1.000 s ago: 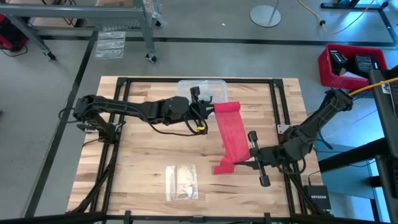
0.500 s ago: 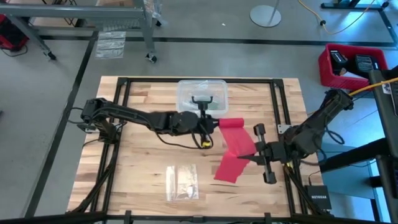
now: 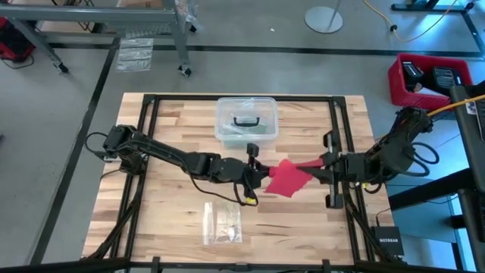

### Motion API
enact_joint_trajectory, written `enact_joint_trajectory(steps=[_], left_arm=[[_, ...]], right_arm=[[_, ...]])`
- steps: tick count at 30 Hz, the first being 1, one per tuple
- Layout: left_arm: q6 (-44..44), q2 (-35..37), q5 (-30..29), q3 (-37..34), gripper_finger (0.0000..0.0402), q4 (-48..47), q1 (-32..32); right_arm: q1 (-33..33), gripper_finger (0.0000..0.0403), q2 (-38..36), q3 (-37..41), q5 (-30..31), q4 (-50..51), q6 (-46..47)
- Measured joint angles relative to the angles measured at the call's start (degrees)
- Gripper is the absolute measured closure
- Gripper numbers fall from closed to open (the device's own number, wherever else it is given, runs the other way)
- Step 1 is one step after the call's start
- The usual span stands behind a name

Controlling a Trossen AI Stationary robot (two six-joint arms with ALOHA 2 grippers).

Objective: Roll bandage
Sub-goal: Roll the red bandage

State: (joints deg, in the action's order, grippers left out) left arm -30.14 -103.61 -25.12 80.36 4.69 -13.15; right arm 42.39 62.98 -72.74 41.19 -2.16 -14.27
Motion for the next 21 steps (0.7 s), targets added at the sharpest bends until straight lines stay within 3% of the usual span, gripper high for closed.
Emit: enact_joint_trajectory(steps=[7,16,21], left_arm=[[-1.41,0.00,-0.25,-0.02,0.0391,0.33,-1.60],[-1.78,-0.04,-0.18,-0.13,0.0391,-0.04,-2.14],[-1.34,-0.11,-0.12,-0.17,0.0391,-0.58,-2.14]], right_arm=[[-1.25,0.0398,-1.05,-0.65,8.43,-0.29,-4.76],[-10.73,0.0398,-1.18,-0.67,0.59,0.31,-3.86],[-14.50,0.0398,-1.20,-0.67,0.30,2.67,-1.98]])
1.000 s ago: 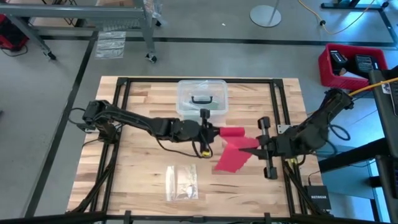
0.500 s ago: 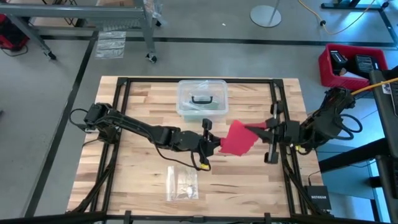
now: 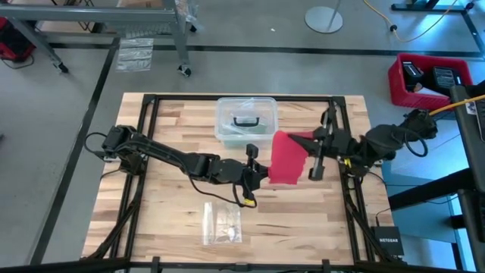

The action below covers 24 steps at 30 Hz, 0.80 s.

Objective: Roll bandage
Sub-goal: Roll the red bandage

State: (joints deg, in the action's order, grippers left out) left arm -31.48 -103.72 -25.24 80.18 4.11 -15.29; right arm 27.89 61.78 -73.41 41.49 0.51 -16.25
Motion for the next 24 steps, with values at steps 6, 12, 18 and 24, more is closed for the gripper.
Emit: enact_joint_trajectory(steps=[6,12,18,24], left_arm=[[-1.38,-0.02,0.01,-0.04,0.0391,0.49,-0.76],[1.72,-0.16,0.21,-0.18,0.0391,-0.25,-0.13],[18.67,-1.33,15.67,-0.26,0.0391,2.82,4.04],[26.72,-6.20,18.68,-0.26,0.0391,7.13,4.96]], right_arm=[[-6.33,0.0398,0.10,-0.11,0.59,4.32,3.98],[-14.61,0.0388,0.17,-0.11,2.97,16.61,17.19],[-24.52,0.0311,1.15,-0.09,-1.00,32.04,35.22],[-31.58,0.0233,6.16,0.02,-5.48,46.50,43.09]])
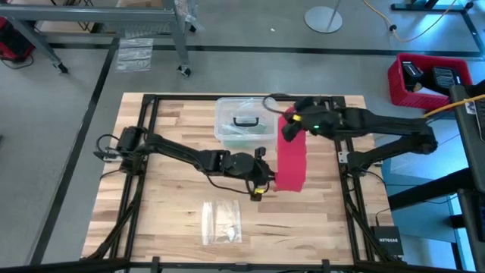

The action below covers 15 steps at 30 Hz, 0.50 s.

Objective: Roll bandage
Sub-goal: Roll the red bandage

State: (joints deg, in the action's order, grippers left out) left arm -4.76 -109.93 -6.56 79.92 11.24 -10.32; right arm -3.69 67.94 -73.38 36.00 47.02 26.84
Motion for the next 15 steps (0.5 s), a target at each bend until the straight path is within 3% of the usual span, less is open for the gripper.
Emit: enact_joint_trajectory(steps=[7,12,15], left_arm=[[11.11,-3.30,2.11,0.00,0.0391,0.70,0.06],[12.27,-3.32,1.98,0.02,0.0391,-1.86,0.59],[12.15,-3.32,1.65,0.02,0.0391,-3.70,1.05]], right_arm=[[-1.67,0.0206,4.53,0.07,-13.73,7.83,-2.71],[-1.68,0.0209,4.70,0.07,-29.11,10.26,-3.51],[-1.65,0.0209,4.70,0.07,-32.62,10.89,-3.78]])
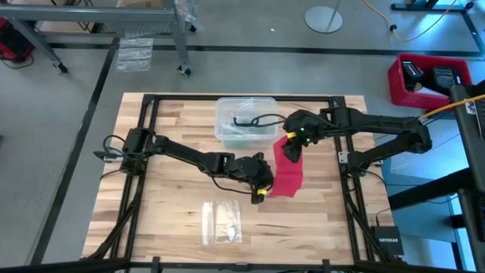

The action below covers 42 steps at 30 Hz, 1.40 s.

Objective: Roll bandage
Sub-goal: Roll the red bandage

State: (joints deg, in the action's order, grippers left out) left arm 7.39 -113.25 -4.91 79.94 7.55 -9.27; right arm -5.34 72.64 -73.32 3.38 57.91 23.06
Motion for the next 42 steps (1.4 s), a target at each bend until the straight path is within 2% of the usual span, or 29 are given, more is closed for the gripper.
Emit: enact_joint_trajectory(steps=[4,6,8,12,14,18,21,23,26,32,34,39,42], left_arm=[[-0.10,0.01,-0.38,0.04,0.0391,-0.50,0.39],[-0.10,0.02,-0.41,0.04,0.0391,-0.61,0.50],[-0.13,0.02,-0.41,0.04,0.0391,-0.70,0.61],[-1.33,0.11,-0.47,0.09,0.0391,-1.24,0.63],[-1.73,0.11,-0.55,0.09,0.0391,-1.26,0.61],[-2.21,0.13,-0.70,0.11,0.0391,-1.10,0.63],[-3.18,0.13,-0.94,0.11,0.0391,-0.81,0.67],[-3.29,0.20,-1.13,0.15,0.0391,-0.51,0.74],[-3.21,0.24,-1.15,0.20,0.0391,-0.71,0.72],[-3.16,0.24,-0.63,0.20,0.0391,-0.39,0.72],[-3.15,0.24,0.18,0.20,0.0391,-0.30,0.72],[-3.95,0.28,0.02,0.20,0.0391,-0.18,0.36],[-4.35,0.28,-0.02,0.20,0.0391,-0.22,-0.14]], right_arm=[[-0.02,0.0209,0.00,0.00,-0.17,0.12,5.38],[0.00,0.0209,-0.25,0.02,-2.16,-0.28,6.21],[0.02,0.0210,-0.57,0.02,-5.35,-0.84,6.81],[0.00,0.0210,-0.79,-1.77,-16.91,3.98,5.36],[0.12,0.0210,-0.85,-3.23,-16.84,7.83,4.18],[0.07,0.0210,-1.11,-6.54,-5.85,10.93,5.40],[0.09,0.0210,-2.04,-8.75,5.84,7.92,5.26],[0.11,0.0210,-2.40,-9.73,11.40,5.63,4.27],[0.07,0.0210,-2.29,-11.64,12.53,4.75,0.78],[0.05,0.0210,-2.69,-12.46,11.79,6.72,0.84],[-0.28,0.0210,-2.37,-12.46,15.33,7.81,2.51],[-1.22,0.0210,-2.34,-11.88,30.29,4.96,8.40],[-2.32,0.0210,-2.27,-10.21,33.41,1.51,5.91]])
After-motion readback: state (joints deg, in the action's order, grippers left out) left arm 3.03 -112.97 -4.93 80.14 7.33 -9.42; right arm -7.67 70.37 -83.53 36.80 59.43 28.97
